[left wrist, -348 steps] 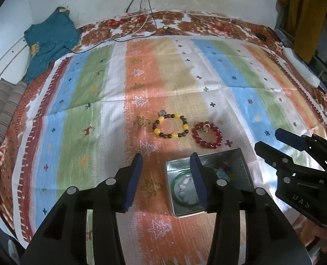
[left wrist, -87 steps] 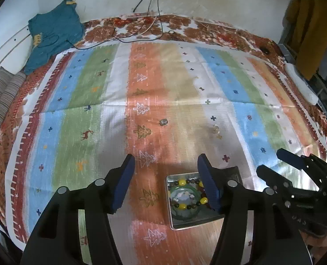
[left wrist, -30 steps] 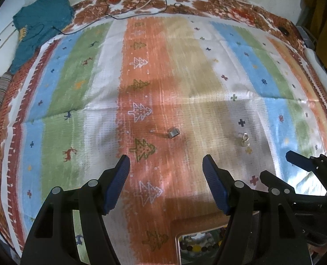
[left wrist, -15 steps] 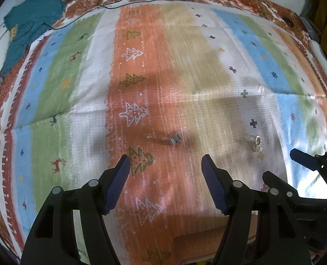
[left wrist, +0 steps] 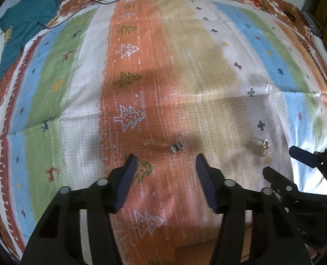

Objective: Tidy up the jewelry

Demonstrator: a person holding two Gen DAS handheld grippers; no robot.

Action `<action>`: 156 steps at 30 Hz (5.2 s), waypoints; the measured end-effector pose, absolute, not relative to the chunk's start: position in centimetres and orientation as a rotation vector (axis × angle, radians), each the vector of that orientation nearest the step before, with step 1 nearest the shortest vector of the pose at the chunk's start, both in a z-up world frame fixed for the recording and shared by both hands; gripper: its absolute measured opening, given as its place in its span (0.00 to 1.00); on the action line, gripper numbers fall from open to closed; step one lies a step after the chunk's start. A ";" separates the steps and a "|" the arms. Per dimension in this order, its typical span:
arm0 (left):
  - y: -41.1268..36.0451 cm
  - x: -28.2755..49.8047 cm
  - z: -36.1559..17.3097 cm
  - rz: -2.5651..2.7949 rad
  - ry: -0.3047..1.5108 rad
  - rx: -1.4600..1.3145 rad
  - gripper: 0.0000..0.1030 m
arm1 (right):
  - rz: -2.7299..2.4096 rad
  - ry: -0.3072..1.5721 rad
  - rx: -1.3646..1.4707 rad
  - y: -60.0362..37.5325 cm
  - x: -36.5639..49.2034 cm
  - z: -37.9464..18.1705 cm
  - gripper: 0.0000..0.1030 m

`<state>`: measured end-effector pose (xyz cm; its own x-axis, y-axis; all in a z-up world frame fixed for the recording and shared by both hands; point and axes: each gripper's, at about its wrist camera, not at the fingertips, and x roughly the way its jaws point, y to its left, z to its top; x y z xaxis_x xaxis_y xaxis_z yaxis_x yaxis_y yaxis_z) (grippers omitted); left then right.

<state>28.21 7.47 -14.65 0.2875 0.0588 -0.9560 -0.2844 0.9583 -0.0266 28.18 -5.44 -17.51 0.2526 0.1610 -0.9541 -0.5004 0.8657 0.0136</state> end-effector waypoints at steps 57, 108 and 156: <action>6.0 24.5 -9.6 0.142 1.154 -0.218 0.18 | 0.536 1.124 -0.278 -6.6 25.0 -13.2 0.16; 0.4 13.1 -3.6 0.046 0.993 -0.193 0.18 | 0.652 0.947 -0.304 -8.8 14.1 -8.7 0.16; -0.6 5.2 -2.5 0.067 0.915 -0.200 0.91 | 0.643 0.897 -0.296 -12.8 8.0 -6.5 0.83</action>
